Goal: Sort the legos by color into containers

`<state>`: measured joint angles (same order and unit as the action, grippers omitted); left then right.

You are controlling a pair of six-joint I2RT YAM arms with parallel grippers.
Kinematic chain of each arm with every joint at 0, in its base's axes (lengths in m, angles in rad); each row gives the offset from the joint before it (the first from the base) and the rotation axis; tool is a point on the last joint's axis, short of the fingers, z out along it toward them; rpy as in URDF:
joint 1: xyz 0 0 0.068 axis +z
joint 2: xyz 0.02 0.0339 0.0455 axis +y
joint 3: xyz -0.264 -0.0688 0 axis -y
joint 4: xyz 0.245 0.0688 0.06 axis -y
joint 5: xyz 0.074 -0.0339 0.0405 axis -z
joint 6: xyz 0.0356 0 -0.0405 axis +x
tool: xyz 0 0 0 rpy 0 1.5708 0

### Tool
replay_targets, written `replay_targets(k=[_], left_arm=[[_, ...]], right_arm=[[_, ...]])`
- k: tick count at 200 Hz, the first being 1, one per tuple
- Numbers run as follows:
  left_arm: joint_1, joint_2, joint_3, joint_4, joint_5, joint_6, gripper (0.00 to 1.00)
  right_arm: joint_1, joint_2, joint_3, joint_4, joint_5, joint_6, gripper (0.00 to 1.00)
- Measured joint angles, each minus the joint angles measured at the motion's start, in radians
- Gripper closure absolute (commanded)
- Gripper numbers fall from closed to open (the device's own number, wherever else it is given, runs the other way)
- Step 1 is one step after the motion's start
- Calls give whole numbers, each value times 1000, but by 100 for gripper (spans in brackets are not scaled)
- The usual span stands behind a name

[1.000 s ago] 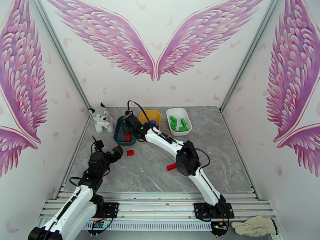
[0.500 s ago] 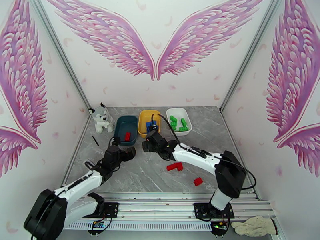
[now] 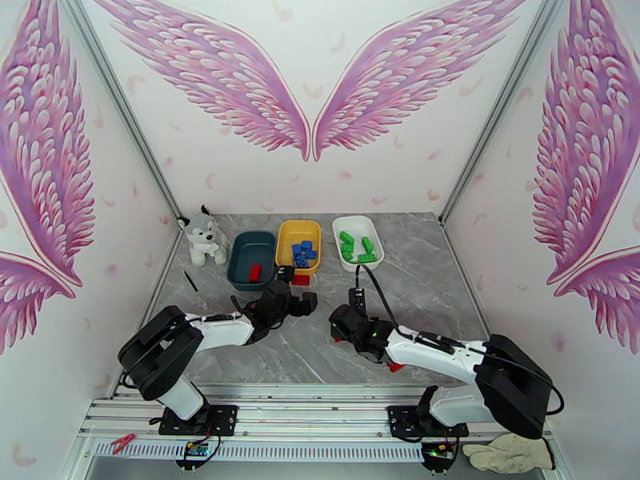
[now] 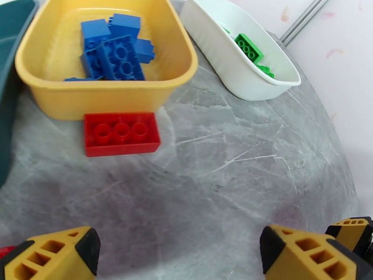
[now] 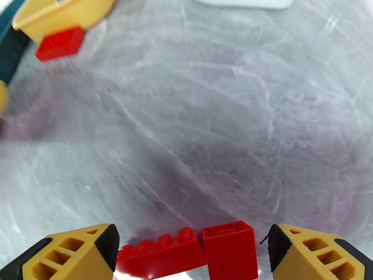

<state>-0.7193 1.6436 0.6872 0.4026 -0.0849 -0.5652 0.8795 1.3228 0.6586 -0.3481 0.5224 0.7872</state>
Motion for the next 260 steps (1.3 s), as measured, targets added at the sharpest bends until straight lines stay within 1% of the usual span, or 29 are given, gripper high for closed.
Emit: replay_targets(k=[4, 19, 31, 57, 74, 104, 119, 138, 155, 199, 212, 260], left_arm=[[0, 0, 1, 2, 4, 0, 4], [-1, 0, 5, 9, 12, 1, 4], [-1, 0, 7, 15, 14, 1, 4], [-1, 0, 7, 18, 19, 1, 4], [-1, 0, 7, 18, 20, 1, 4], [-1, 0, 7, 19, 20, 0, 4], [-1, 0, 7, 19, 20, 0, 5], [-1, 0, 7, 19, 21, 1, 5], [-1, 0, 7, 19, 21, 1, 5], [-1, 0, 7, 18, 21, 1, 5], [-1, 0, 7, 18, 21, 1, 5], [-2, -5, 7, 18, 21, 1, 5]], right_arm=[[0, -10, 0, -2, 7, 7, 11], [-1, -32, -10, -3, 30, 31, 23], [-7, -39, -23, -5, 40, 38, 26], [-28, -35, -39, -11, 47, 48, 25], [-43, -7, -37, -5, 48, 50, 24], [-76, 110, -24, 17, 42, 51, 25], [-87, 175, -8, 35, 43, 54, 28], [-92, 216, 4, 74, 37, 56, 30], [-92, 224, 4, 92, 31, 59, 30], [-92, 222, -4, 105, 5, 59, 25], [-92, 222, -3, 100, -9, 58, 25], [-92, 286, 70, 42, -65, 58, 34]])
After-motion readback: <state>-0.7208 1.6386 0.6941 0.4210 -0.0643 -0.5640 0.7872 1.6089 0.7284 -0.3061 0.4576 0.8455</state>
